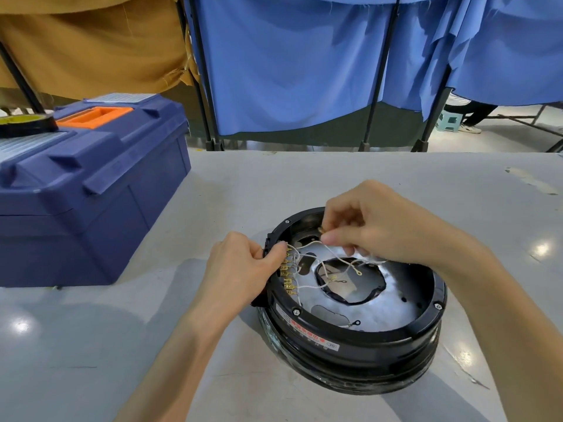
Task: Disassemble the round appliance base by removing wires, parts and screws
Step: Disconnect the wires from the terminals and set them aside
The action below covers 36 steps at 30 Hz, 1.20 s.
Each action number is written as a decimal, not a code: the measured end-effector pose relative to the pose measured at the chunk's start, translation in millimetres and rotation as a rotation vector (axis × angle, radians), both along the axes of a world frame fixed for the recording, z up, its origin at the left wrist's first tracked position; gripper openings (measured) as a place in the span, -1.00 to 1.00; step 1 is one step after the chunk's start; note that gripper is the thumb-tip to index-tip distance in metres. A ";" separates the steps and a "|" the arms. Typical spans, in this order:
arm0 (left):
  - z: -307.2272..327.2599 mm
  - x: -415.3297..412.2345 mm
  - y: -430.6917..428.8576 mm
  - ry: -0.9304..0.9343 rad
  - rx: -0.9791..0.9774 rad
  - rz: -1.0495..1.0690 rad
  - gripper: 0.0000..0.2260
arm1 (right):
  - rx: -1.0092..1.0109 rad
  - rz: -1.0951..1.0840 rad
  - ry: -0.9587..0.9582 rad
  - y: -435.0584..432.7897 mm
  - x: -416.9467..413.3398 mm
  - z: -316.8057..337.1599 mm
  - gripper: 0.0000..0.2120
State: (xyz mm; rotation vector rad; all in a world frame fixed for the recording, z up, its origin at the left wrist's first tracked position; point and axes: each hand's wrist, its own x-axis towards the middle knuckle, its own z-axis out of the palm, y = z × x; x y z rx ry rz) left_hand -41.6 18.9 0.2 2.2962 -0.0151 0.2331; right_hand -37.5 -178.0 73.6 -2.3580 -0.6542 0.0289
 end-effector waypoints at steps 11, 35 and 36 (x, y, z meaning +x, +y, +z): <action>8.1 -1.2 7.5 0.079 -0.014 -0.070 -0.42 | 0.621 -0.108 -0.078 -46.9 4.8 24.2 -0.88; 46.5 31.9 -47.4 0.025 -0.529 -0.312 -0.93 | 1.109 -0.215 0.236 -30.2 32.7 -9.8 -0.83; 46.2 36.7 -47.2 0.048 -0.562 -0.302 -0.96 | 1.135 -0.227 0.248 -31.6 35.7 -13.1 -0.85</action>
